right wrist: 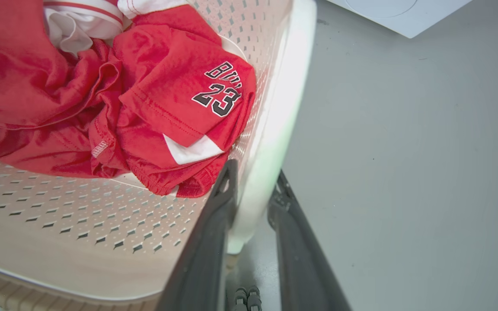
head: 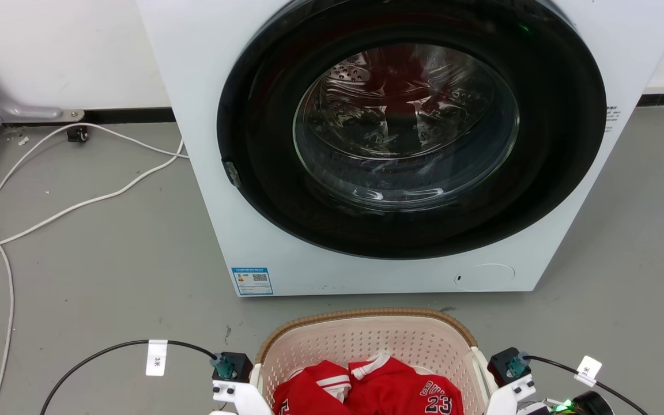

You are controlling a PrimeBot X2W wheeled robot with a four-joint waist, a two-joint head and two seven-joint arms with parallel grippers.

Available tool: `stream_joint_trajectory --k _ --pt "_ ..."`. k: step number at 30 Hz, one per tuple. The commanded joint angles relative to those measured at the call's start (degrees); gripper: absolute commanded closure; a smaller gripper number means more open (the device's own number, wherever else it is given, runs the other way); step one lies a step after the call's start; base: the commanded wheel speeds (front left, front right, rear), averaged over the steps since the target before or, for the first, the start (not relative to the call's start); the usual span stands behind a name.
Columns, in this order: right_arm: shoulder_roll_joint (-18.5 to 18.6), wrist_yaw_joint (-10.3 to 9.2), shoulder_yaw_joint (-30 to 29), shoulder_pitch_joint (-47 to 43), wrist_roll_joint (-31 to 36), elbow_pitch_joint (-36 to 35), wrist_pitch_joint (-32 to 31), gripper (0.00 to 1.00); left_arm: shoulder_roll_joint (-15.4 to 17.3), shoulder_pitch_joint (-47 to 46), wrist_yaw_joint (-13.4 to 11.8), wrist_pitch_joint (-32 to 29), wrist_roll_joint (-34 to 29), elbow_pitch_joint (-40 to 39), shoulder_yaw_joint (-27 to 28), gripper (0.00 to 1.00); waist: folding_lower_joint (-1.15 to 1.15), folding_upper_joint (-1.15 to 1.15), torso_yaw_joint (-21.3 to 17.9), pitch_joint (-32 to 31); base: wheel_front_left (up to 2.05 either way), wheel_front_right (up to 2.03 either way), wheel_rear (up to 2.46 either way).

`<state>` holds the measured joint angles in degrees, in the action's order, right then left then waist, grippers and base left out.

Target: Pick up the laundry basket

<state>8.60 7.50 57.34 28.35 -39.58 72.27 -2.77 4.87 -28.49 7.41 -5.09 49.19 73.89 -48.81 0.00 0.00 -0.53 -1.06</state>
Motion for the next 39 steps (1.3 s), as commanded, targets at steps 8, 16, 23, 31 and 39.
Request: stream_joint_trajectory --k 8,16,23,31,39 --pt "0.12 -0.02 1.94 0.95 -1.14 0.52 0.37 1.0 0.65 -0.28 0.05 0.27 0.21 -0.12 -0.43 1.0 0.0 0.0 -0.05 0.07 0.0 0.0 0.0" --pt "0.01 -0.02 3.23 1.24 -2.41 0.8 0.52 1.0 0.77 -0.32 0.05 0.27 0.6 -0.12 -0.76 1.0 0.0 0.0 -0.14 0.0 0.0 0.0 0.0" --pt "0.03 -0.02 4.27 1.44 -3.33 0.97 0.74 1.0 0.77 -0.41 0.05 0.31 0.84 -0.12 -1.06 1.0 0.0 0.0 -0.26 -0.15 0.0 0.0 0.0" --pt "0.13 -0.02 5.29 1.47 -4.36 1.17 0.8 1.0 0.68 -0.39 -0.01 0.1 1.19 -0.12 -1.4 1.0 0.0 0.0 -0.18 -0.15 0.0 0.0 0.0" --pt "0.22 -0.02 6.23 1.7 -5.28 1.31 1.16 1.0 0.7 -0.31 -0.01 0.21 1.47 -0.12 -1.71 1.0 0.0 0.0 -0.16 -0.14 0.0 0.0 0.0"
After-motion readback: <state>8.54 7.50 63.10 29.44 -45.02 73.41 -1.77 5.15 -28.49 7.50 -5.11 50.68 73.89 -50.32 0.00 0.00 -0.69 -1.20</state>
